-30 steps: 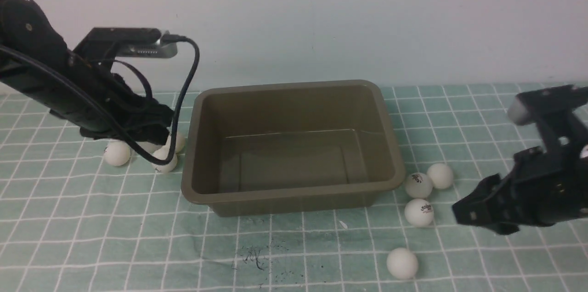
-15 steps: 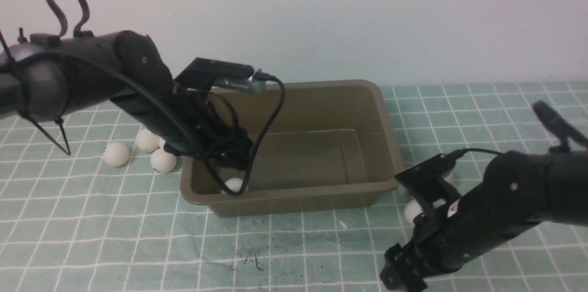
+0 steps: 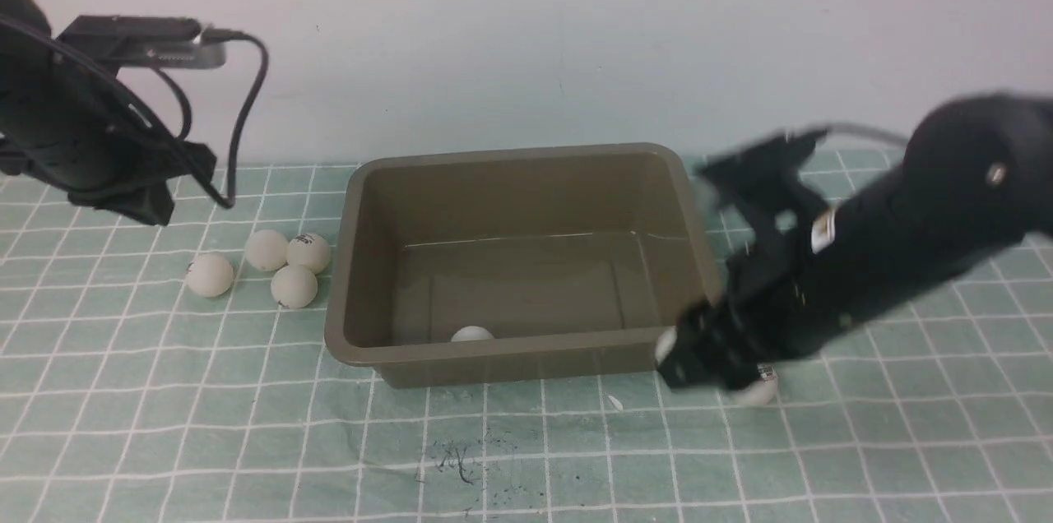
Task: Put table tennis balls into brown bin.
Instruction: 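Release the ping pong ball into the bin and lift the gripper away, then reach for and grasp a ping pong ball on the table beside the basket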
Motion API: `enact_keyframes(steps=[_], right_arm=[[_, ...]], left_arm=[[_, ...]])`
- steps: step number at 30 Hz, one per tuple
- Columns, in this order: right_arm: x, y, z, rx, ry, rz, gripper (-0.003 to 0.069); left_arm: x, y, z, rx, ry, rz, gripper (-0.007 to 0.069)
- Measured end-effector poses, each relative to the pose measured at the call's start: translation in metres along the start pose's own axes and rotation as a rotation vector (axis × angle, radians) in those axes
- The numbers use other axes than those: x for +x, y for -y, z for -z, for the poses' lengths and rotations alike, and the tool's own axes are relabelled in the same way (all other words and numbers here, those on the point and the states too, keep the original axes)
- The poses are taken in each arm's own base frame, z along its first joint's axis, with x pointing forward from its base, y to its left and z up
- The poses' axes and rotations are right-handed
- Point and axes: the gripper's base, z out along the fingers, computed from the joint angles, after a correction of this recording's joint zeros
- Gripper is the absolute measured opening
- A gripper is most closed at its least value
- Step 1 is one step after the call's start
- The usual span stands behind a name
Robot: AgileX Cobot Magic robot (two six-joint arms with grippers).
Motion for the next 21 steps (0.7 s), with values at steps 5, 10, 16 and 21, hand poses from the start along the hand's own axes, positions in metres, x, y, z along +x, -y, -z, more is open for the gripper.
enact_keyframes(steps=[5,10,16,21], right_arm=[[-0.047,-0.001,0.009,0.005,0.121,0.027,0.0354],[-0.085,0.009,-0.01,0.058,0.097,0.081,0.0484],[-0.092,0.028,0.024,0.232,0.095,0.057,0.0543],[-0.08,0.065,0.067,0.347,0.091,-0.043,0.0444]], left_arm=[[-0.004,-0.012,-0.04,-0.002,0.003,-0.061,0.009],[-0.007,-0.015,-0.082,-0.014,0.024,-0.072,0.0407],[-0.003,-0.018,-0.109,-0.013,-0.003,-0.06,0.0566],[-0.001,-0.019,-0.124,-0.014,-0.012,-0.054,0.0387]])
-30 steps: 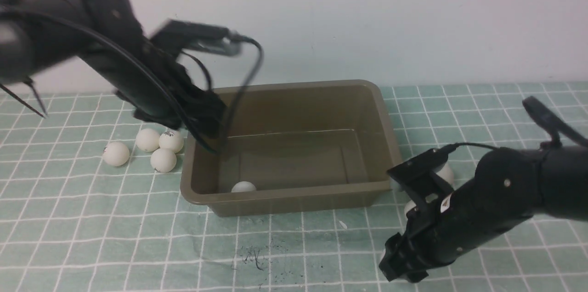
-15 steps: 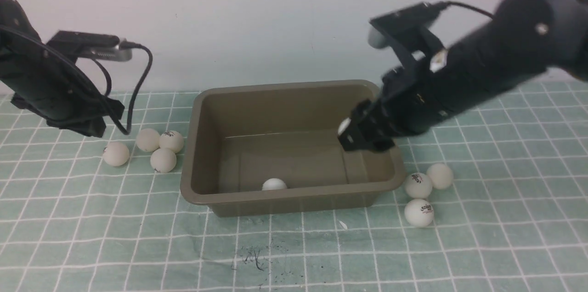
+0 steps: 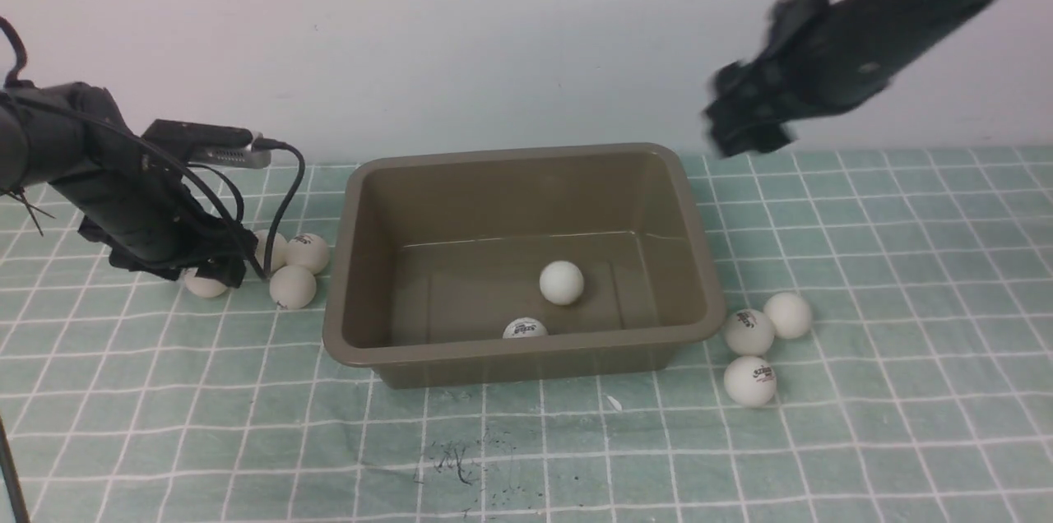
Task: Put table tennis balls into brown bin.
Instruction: 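Reach for and grasp a ping pong ball on the table beside the basket, then drop the ball into the bin, then reach for and grasp a ping pong ball on the table, then release the ping pong ball into the bin and lift the gripper away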
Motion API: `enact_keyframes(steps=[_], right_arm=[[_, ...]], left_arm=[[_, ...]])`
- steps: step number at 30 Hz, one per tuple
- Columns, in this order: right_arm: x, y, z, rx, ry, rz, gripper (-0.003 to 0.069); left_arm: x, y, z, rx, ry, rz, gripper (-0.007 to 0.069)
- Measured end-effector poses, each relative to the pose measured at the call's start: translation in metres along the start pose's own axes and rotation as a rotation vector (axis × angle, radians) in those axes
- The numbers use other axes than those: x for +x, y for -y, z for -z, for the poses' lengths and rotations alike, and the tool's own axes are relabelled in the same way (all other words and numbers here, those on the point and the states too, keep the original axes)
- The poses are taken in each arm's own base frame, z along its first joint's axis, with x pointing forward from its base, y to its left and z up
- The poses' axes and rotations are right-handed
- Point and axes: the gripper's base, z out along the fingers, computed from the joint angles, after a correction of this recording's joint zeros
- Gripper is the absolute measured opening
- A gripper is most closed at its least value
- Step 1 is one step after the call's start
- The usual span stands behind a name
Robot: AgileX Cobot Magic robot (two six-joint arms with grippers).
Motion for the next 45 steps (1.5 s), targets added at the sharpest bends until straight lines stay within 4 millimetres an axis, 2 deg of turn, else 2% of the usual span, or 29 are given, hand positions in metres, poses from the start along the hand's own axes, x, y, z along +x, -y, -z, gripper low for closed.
enact_keyframes(steps=[1,3,4,7,8,9,10,11,13,14,16,17,18,19,20,21,22,26,30,32,34,35,36,38,39,41,42,44,45], right_arm=[[0.003,0.012,0.006,0.019,-0.011,-0.031,0.041],[0.008,0.029,0.011,0.037,-0.038,-0.079,0.036],[0.017,0.046,0.012,0.044,-0.078,-0.14,0.0305],[0.036,0.069,0.0,0.035,-0.137,-0.245,0.0244],[0.039,0.073,-0.003,0.031,-0.14,-0.266,0.0242],[0.05,0.079,-0.014,0.021,-0.153,-0.309,0.0244],[0.051,0.079,-0.016,0.015,-0.153,-0.318,0.0246],[0.06,0.081,-0.029,0.0,-0.163,-0.351,0.0266],[0.068,0.08,-0.058,-0.036,-0.161,-0.384,0.0335],[0.071,0.078,-0.07,-0.047,-0.174,-0.39,0.0368],[0.074,0.076,-0.094,-0.064,-0.196,-0.404,0.0435],[0.073,0.076,-0.094,-0.064,-0.192,-0.404,0.0435],[0.075,0.075,-0.105,-0.071,-0.211,-0.408,0.0465],[0.078,0.07,-0.123,-0.087,-0.236,-0.4,0.0508],[0.079,0.07,-0.125,-0.088,-0.241,-0.399,0.0512],[0.081,0.066,-0.135,-0.098,-0.256,-0.388,0.0528],[0.083,0.063,-0.144,-0.105,-0.27,-0.385,0.0538],[0.088,0.058,-0.164,-0.109,-0.292,-0.38,0.0542],[0.089,0.059,-0.173,-0.101,-0.283,-0.384,0.052],[0.09,0.058,-0.178,-0.103,-0.279,-0.395,0.0471],[0.092,0.058,-0.182,-0.11,-0.287,-0.408,0.0407],[0.094,0.057,-0.185,-0.113,-0.294,-0.412,0.0367],[0.094,0.057,-0.185,-0.114,-0.296,-0.414,0.0361],[0.093,0.058,-0.187,-0.113,-0.291,-0.405,0.0351],[0.092,0.058,-0.186,-0.11,-0.291,-0.394,0.0352],[0.091,0.059,-0.184,-0.109,-0.301,-0.384,0.0352],[0.089,0.061,-0.179,-0.113,-0.316,-0.383,0.0352],[0.082,0.063,-0.166,-0.122,-0.318,-0.385,0.0352],[0.07,0.065,-0.148,-0.135,-0.291,-0.39,0.0352]], left_arm=[[0.0,0.0,0.0,0.003,-0.008,0.0,0.0334],[0.0,0.0,0.002,0.006,-0.022,-0.005,0.0347],[-0.002,0.001,0.009,0.009,-0.04,-0.01,0.0353],[-0.012,0.002,0.042,0.014,-0.036,-0.015,0.0353],[-0.016,0.003,0.055,0.017,-0.015,-0.014,0.0353],[-0.022,0.008,0.075,0.038,0.016,-0.003,0.0353],[-0.024,0.01,0.082,0.041,0.031,-0.002,0.0353],[-0.027,0.015,0.095,0.06,0.057,0.003,0.0353],[-0.035,0.047,0.126,0.17,0.129,0.009,0.0353],[-0.036,0.06,0.13,0.202,0.141,-0.008,0.0353],[-0.037,0.081,0.127,0.24,0.136,-0.056,0.0353],[-0.037,0.084,0.127,0.244,0.134,-0.063,0.0353],[-0.036,0.094,0.122,0.257,0.119,-0.09,0.0353],[-0.034,0.118,0.109,0.28,0.073,-0.149,0.0355],[-0.034,0.12,0.107,0.282,0.069,-0.154,0.0355],[-0.031,0.135,0.097,0.295,0.036,-0.182,0.0383],[-0.03,0.142,0.09,0.301,0.017,-0.183,0.0418],[-0.025,0.158,0.079,0.3,-0.034,-0.13,0.0545],[-0.031,0.15,0.09,0.245,-0.009,-0.119,0.0514],[-0.04,0.133,0.111,0.178,0.037,-0.104,0.0378],[-0.049,0.109,0.134,0.118,0.093,-0.078,0.0181],[-0.052,0.093,0.144,0.091,0.117,-0.053,0.0106],[-0.053,0.093,0.145,0.09,0.123,-0.053,0.0095],[-0.056,0.061,0.157,0.054,0.158,0.017,0.0024],[-0.055,0.042,0.159,0.038,0.164,0.062,0.0008],[-0.053,0.028,0.157,0.028,0.155,0.094,0.0],[-0.05,0.013,0.153,0.017,0.135,0.111,-0.0001],[-0.048,0.001,0.141,0.015,0.103,0.119,0.0013],[-0.046,-0.005,0.129,0.02,0.077,0.117,0.0041]])
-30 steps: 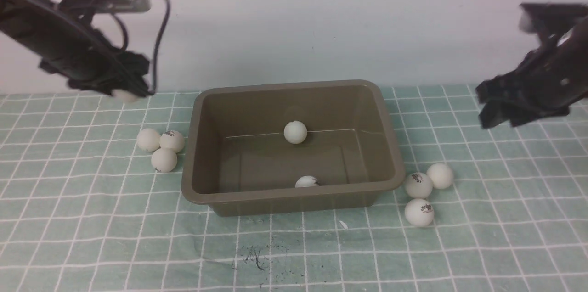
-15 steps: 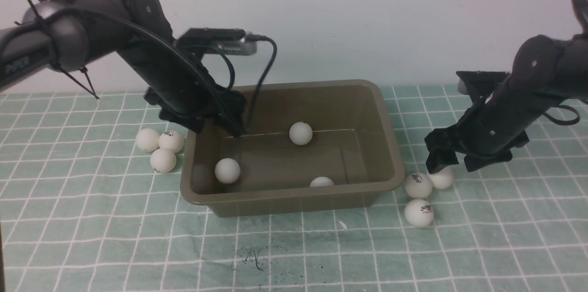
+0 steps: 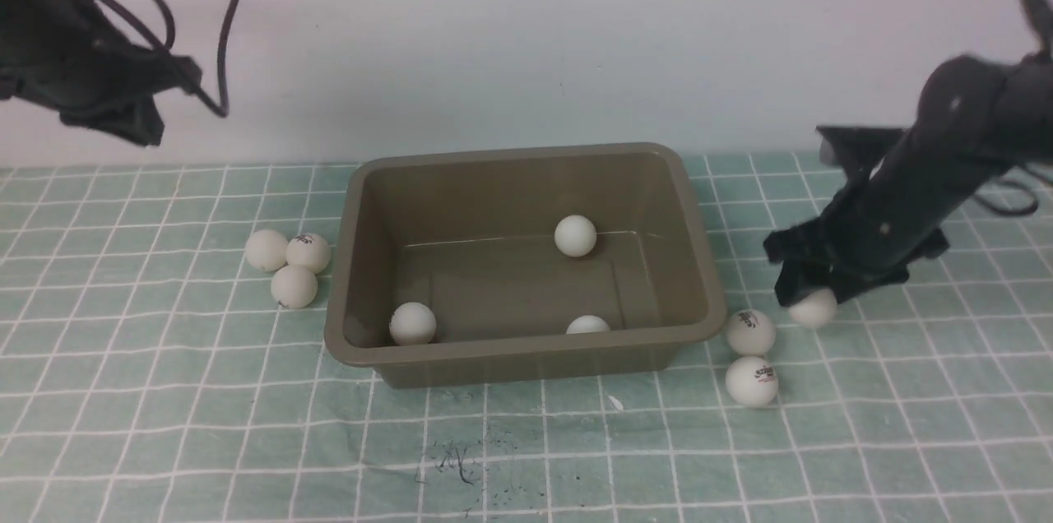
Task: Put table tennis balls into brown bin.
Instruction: 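Release the ping pong ball into the bin and lift the gripper away, then reach for and grasp a ping pong ball on the table beside the basket, then drop the ball into the bin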
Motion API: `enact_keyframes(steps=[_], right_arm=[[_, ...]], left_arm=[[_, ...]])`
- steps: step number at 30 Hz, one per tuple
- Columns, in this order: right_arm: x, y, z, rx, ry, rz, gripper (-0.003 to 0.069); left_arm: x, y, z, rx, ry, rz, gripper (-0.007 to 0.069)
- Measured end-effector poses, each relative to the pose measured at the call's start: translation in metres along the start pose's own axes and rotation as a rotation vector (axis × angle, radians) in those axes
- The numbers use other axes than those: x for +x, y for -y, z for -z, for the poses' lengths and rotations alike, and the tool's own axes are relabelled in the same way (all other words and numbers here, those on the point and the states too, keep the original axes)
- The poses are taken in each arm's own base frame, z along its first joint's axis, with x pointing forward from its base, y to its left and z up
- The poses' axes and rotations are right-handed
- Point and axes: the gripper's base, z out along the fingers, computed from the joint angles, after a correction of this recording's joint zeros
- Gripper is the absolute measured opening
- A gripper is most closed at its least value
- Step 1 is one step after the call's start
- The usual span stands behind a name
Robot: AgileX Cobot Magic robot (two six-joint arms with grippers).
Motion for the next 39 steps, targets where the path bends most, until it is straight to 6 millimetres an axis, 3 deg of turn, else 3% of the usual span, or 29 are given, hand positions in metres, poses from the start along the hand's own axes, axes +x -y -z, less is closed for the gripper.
enact_keyframes(steps=[1,3,4,5,6,8,12,17,20,25,27,28,31,34,36,39], right_arm=[[0.0,0.0,0.0,0.0,0.0,0.0,0.0352],[-0.01,-0.017,0.045,-0.064,0.107,-0.005,0.0352],[-0.011,-0.019,0.051,-0.069,0.122,-0.002,0.0352],[-0.013,-0.035,0.066,-0.106,0.174,0.017,0.0352],[-0.013,-0.037,0.067,-0.11,0.179,0.02,0.0352],[-0.015,-0.063,0.071,-0.149,0.225,0.088,0.0352],[-0.012,-0.1,0.058,-0.184,0.247,0.195,0.0384],[-0.013,-0.114,0.06,-0.199,0.272,0.227,0.0557],[-0.017,-0.117,0.077,-0.196,0.292,0.254,0.0601],[-0.012,-0.112,0.104,-0.116,0.271,0.333,0.0554],[-0.007,-0.102,0.11,-0.054,0.221,0.341,0.0505],[-0.002,-0.086,0.108,0.014,0.152,0.315,0.0447],[0.016,-0.056,0.082,0.072,0.004,0.197,0.0353],[0.035,-0.047,0.057,0.064,-0.088,0.159,0.0335],[0.048,-0.049,0.039,0.028,-0.103,0.152,0.035],[0.058,-0.056,0.02,-0.009,-0.058,0.16,0.0411]], left_arm=[[0.0,-0.001,-0.002,0.001,-0.004,-0.001,0.0041],[0.003,-0.001,-0.026,0.037,-0.051,-0.01,0.0122],[0.004,-0.002,-0.031,0.041,-0.06,-0.009,0.0139],[0.005,0.003,-0.047,0.078,-0.081,-0.015,0.0212],[0.005,0.004,-0.049,0.082,-0.085,-0.014,0.0222],[0.007,0.011,-0.073,0.118,-0.101,-0.017,0.0353],[0.01,0.015,-0.105,0.129,-0.111,-0.013,0.0501],[0.016,0.012,-0.127,0.122,-0.13,-0.007,0.0503],[0.02,0.01,-0.14,0.12,-0.147,0.0,0.0366],[0.015,0.009,-0.136,0.106,-0.154,-0.026,0.0353],[0.009,0.008,-0.124,0.096,-0.17,-0.053,0.0353],[0.001,0.01,-0.107,0.101,-0.163,-0.065,0.0353],[-0.019,0.026,-0.051,0.163,-0.083,-0.11,0.0353],[-0.025,0.053,-0.014,0.251,-0.028,-0.203,0.0353],[-0.023,0.08,-0.004,0.316,-0.031,-0.275,0.0353],[-0.017,0.108,-0.017,0.349,-0.078,-0.345,0.0353]])
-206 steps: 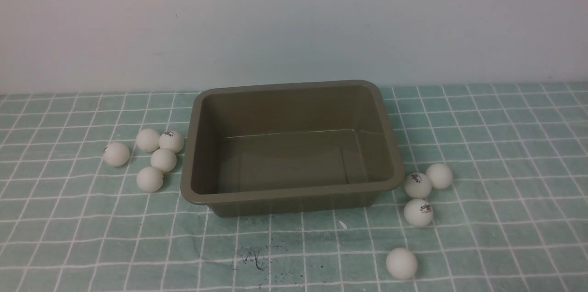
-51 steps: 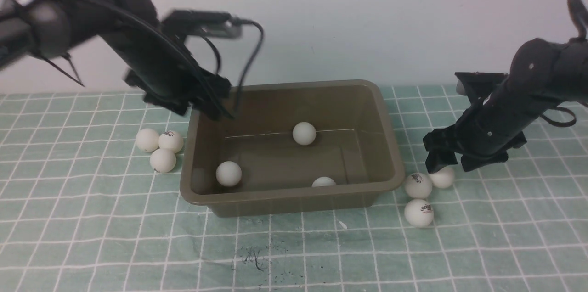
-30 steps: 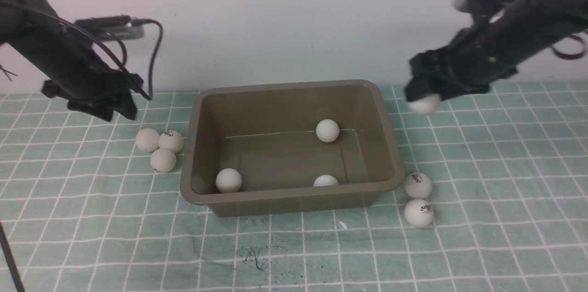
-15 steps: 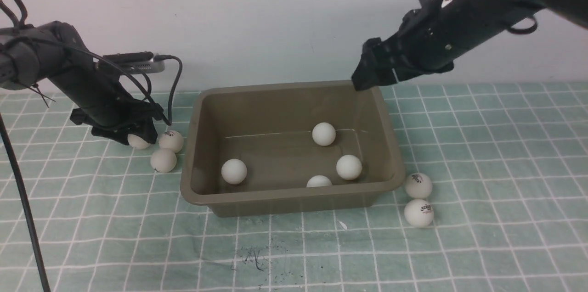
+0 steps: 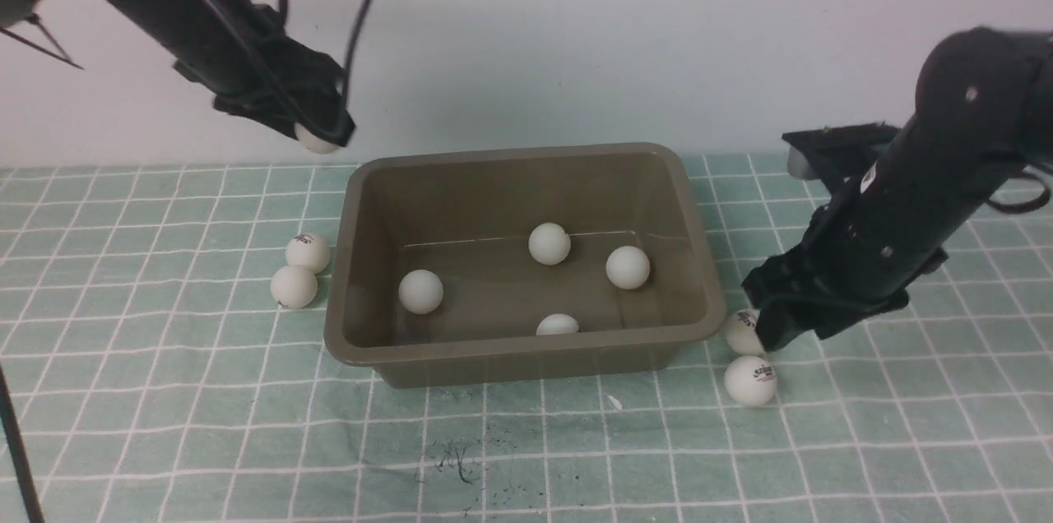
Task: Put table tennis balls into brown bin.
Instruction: 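Drop the ball into the bin, then reach for and grasp a ping pong ball on the table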
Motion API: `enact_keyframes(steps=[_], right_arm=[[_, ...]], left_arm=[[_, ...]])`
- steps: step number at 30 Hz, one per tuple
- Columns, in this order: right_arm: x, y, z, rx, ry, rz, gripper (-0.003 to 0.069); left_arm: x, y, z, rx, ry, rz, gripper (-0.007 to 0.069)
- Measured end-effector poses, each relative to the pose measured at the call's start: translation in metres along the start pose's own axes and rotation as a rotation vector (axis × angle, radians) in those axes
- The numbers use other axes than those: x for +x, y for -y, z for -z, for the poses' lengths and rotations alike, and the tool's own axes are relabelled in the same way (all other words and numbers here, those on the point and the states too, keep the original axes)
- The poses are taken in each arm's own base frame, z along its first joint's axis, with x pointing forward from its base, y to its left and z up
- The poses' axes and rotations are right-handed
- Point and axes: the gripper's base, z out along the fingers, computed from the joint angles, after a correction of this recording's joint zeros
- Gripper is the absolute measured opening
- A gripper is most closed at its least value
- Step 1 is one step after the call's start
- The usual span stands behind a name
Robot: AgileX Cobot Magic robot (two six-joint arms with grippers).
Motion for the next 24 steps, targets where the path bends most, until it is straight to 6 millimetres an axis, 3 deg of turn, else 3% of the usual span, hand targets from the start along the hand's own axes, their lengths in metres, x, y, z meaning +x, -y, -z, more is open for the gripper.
enact_keyframes(steps=[3,5,6,7,10,11,12,14,15,17,21,24], right_arm=[[0.001,-0.001,-0.015,-0.002,0.026,-0.006,0.0482],[0.0,0.001,-0.028,0.0,0.015,-0.025,0.052],[0.0,0.001,-0.03,0.0,0.012,-0.026,0.0522],[0.0,0.003,-0.04,0.001,-0.009,-0.036,0.0531],[0.002,0.005,-0.052,0.004,-0.04,-0.042,0.0517],[0.003,0.006,-0.062,-0.001,-0.068,-0.054,0.0437],[0.003,0.006,-0.062,-0.001,-0.068,-0.054,0.0437],[0.005,0.006,-0.066,-0.002,-0.09,-0.057,0.0348],[0.006,0.006,-0.065,-0.001,-0.109,-0.044,0.0359],[0.009,0.005,-0.058,-0.004,-0.13,-0.029,0.0363],[0.005,-0.003,-0.016,-0.019,-0.052,-0.007,0.0363],[-0.002,-0.013,0.028,-0.057,0.101,-0.007,0.0363]], left_arm=[[0.0,0.013,-0.038,0.016,-0.084,-0.028,0.037],[0.003,0.02,-0.063,0.019,-0.142,-0.046,0.0451],[0.003,0.021,-0.065,0.019,-0.146,-0.046,0.0451],[0.004,0.024,-0.076,0.02,-0.171,-0.048,0.0517],[0.003,0.026,-0.08,-0.008,-0.182,-0.026,0.0543],[-0.002,0.023,-0.069,-0.062,-0.159,0.016,0.0459],[-0.002,0.023,-0.069,-0.062,-0.159,0.016,0.0459],[-0.005,0.015,-0.054,-0.117,-0.135,0.029,0.0311],[-0.004,0.004,-0.037,-0.16,-0.113,0.05,0.0133],[0.001,-0.015,-0.013,-0.196,-0.08,0.109,0.0041],[0.019,-0.045,0.009,-0.221,-0.074,0.202,-0.0001],[0.04,-0.066,0.001,-0.195,-0.129,0.254,-0.0003]])
